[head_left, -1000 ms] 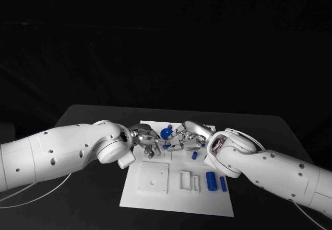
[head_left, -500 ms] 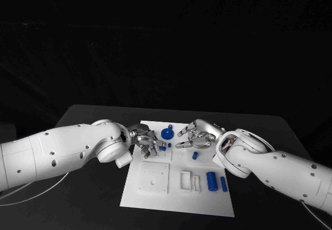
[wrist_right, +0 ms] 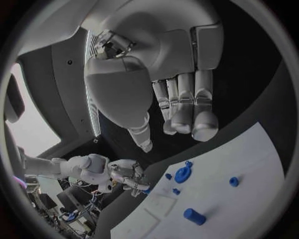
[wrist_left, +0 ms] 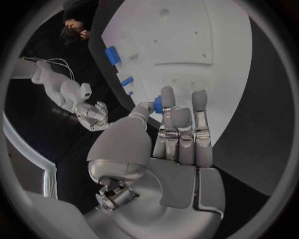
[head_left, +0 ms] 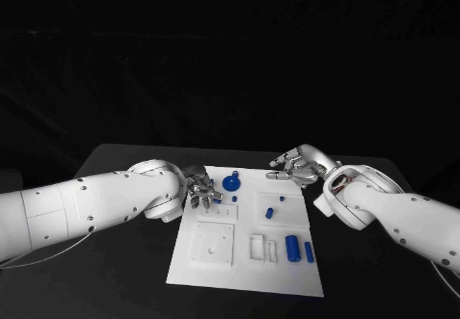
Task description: Assemble the parts on the task board
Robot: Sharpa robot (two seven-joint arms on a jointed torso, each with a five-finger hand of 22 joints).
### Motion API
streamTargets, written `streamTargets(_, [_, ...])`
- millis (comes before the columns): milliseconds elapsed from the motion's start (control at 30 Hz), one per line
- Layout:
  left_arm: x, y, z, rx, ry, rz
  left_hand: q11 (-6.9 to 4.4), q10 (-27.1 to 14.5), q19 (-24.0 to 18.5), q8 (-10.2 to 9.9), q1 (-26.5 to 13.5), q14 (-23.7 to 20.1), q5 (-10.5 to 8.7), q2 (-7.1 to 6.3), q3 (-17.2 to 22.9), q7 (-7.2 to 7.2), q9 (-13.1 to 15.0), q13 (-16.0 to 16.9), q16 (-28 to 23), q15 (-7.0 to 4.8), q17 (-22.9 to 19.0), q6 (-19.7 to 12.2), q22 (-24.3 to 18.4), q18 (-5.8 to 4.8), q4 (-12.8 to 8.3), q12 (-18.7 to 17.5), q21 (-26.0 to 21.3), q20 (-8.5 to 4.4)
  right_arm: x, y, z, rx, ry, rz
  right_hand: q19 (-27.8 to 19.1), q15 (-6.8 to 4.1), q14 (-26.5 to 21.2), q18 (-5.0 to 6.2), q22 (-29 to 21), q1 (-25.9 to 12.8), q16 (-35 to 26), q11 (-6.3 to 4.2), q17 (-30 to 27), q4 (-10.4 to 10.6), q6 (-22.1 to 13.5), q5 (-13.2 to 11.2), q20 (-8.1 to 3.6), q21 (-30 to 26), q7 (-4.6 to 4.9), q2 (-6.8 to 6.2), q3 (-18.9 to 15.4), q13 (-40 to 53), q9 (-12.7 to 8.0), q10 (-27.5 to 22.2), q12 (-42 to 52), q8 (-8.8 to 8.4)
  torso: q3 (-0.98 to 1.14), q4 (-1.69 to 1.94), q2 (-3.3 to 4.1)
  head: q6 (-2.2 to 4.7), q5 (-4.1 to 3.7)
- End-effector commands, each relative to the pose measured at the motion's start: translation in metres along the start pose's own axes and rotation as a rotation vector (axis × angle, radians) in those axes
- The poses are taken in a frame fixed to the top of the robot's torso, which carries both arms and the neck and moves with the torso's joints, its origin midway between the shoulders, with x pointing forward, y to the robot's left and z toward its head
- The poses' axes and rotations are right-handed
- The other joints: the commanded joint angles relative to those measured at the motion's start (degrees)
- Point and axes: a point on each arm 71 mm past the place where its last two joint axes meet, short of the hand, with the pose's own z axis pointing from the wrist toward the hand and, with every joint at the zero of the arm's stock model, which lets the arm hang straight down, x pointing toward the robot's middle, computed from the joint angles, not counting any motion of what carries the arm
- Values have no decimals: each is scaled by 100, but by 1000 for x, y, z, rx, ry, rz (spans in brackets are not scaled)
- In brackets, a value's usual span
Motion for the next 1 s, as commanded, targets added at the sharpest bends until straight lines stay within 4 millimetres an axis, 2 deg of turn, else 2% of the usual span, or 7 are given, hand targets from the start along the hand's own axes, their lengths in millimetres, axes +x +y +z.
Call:
streamTargets(33, [-5,-2,2,-73,-82,133,-118,176,26,-34,53,51,30,21,640,-316,-33,-8,-22,-9,14,372,117,-62,-679,38,32,-3,-9,-1,2,0,-44,41,193,-4,-26,51,515,20,-6,-14,-3,-6,35,76,35,-26,-1,63,-42,-13,-8,-10,23,-19,14,-8,-5,-32,31])
streamTargets(367, [2,-11,9,-106,-96,197,-123,178,35,-28,13,68,182,3,665,-321,-54,-14,-25,-16,43,395,120,-58,-718,74,60,-11,-31,-1,10,-20,-111,-35,172,-3,-58,66,478,69,-125,-18,-108,-50,50,131,39,-189,-1,76,5,-147,-9,-63,-104,-20,29,17,-20,-100,92])
streamTargets(500, [6,-13,12,-106,-95,223,-124,177,35,-27,10,71,189,4,668,-322,-54,-16,-24,-17,47,400,120,-58,-724,76,63,-12,-38,-1,15,-28,-144,-14,-168,30,-243,174,-631,134,-1323,-17,-991,-192,4,106,95,-2879,4,174,1,-1160,-10,-1,-978,-20,37,13,-22,-115,84])
streamTargets(700, [15,-14,16,-109,-73,245,-127,177,35,-28,-7,79,203,2,675,-324,-59,-18,-26,-19,57,408,119,-58,-740,90,73,-14,-45,-4,23,-18,-193,73,-390,240,-523,30,-2694,227,-2899,110,-2266,-442,41,-448,291,-4077,78,353,380,-3379,-13,227,-2729,-26,47,21,-30,-144,71])
streamTargets(800, [20,-14,17,-114,-51,239,-127,177,33,-30,-9,80,231,-1,688,-321,-67,-21,-27,-20,65,410,120,-56,-764,98,80,-17,-47,-5,28,-12,-202,100,-1316,496,-952,31,-3617,603,-4049,287,-3057,-851,73,-933,499,-4057,177,549,1230,-4299,-23,95,-3659,-42,45,23,-28,-156,62])
streamTargets(967, [24,-15,18,-116,-36,230,-126,178,24,-31,-20,78,255,-5,706,-320,-84,-32,-31,-19,75,413,121,-54,-790,94,90,-15,-48,-4,34,-11,-201,140,-1718,778,-852,275,-5517,-210,-5175,546,-4781,-1383,134,-902,945,-4032,254,-31,3697,-5084,-9,237,-4869,-18,42,25,-29,-169,72])
streamTargets(1000, [25,-15,18,-116,-33,229,-129,178,28,-29,-33,83,251,-5,703,-323,-90,-31,-27,-21,82,419,121,-53,-793,108,97,-16,-48,-4,35,-13,-200,146,-1858,824,-1015,235,-5686,-149,-5139,585,-4940,-1376,120,-890,956,-4047,266,5,3712,-5081,-14,152,-4887,-29,38,29,-27,-171,69])
